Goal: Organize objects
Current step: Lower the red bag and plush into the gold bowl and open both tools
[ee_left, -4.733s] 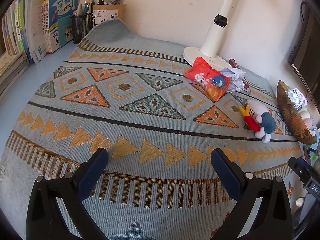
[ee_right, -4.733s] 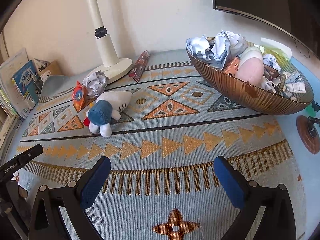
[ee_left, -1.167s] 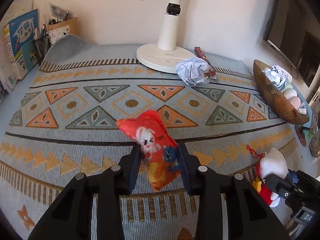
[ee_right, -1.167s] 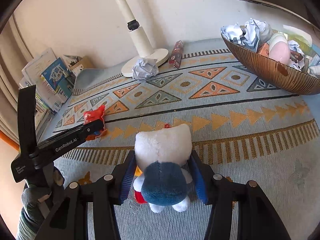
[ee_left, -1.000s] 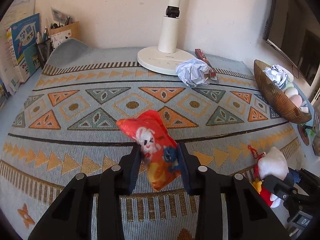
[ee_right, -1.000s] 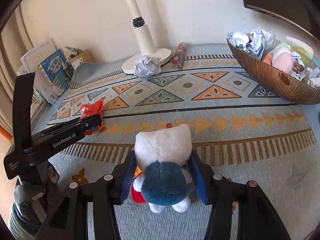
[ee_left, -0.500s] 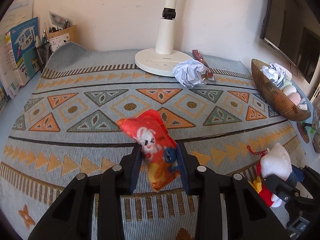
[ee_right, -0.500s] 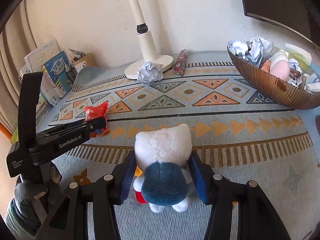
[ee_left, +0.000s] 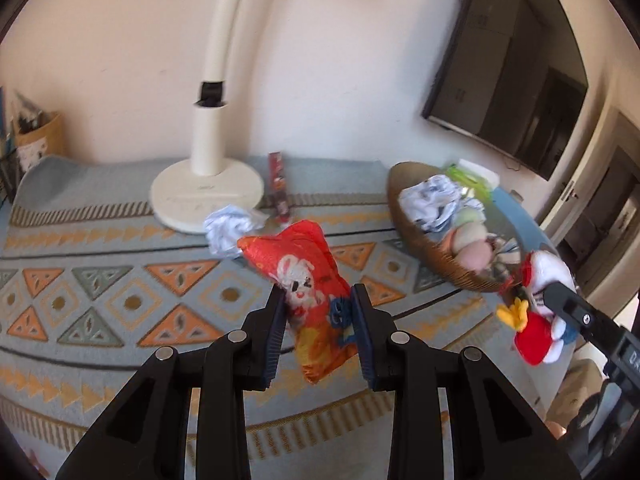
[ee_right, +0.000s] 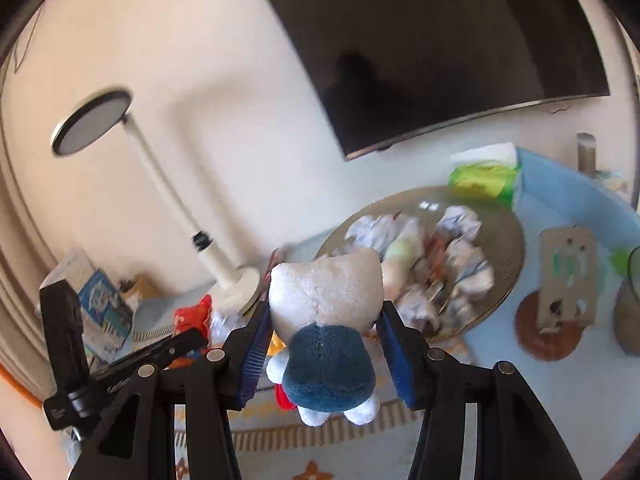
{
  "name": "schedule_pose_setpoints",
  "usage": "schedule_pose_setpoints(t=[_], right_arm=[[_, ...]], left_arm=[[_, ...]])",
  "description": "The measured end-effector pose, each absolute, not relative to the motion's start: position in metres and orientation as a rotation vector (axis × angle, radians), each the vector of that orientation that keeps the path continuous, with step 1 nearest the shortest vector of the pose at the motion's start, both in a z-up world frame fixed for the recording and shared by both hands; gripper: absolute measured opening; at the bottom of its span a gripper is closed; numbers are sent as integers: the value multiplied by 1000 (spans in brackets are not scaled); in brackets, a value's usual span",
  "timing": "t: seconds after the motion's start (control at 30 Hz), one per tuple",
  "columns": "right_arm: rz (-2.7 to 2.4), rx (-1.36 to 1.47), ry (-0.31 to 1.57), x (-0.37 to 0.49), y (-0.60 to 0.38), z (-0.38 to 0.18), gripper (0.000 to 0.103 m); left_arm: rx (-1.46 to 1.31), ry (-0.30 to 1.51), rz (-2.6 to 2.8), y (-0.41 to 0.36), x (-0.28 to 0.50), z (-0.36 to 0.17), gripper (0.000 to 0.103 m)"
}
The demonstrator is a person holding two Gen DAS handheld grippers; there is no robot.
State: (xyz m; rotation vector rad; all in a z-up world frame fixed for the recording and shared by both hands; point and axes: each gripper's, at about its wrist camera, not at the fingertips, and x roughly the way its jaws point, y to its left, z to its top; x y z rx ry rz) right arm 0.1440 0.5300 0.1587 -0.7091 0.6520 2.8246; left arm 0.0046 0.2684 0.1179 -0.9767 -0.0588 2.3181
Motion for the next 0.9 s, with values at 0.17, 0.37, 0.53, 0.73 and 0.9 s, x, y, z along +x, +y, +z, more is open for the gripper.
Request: schedule_pose_setpoints(t=[0.17,0.37,0.53,0.73,0.9], right_arm=[[2700,-816,609,87,592,161,54],[2668,-903,540,88,607,152,67],[2802,-914,496,118,556,149,81],[2958,-1194,378,110,435,109,90],[2932,-1436,261,84,357,46,90]], left_arm=[[-881,-22,2154,378,-7,147,29],[-827,-53,2156,415,-18,142,75],[-854,-44,2238,346,-13,140,79],[-890,6,2554,211,14,112,102],[-1172,84,2664,135,22,62,102]])
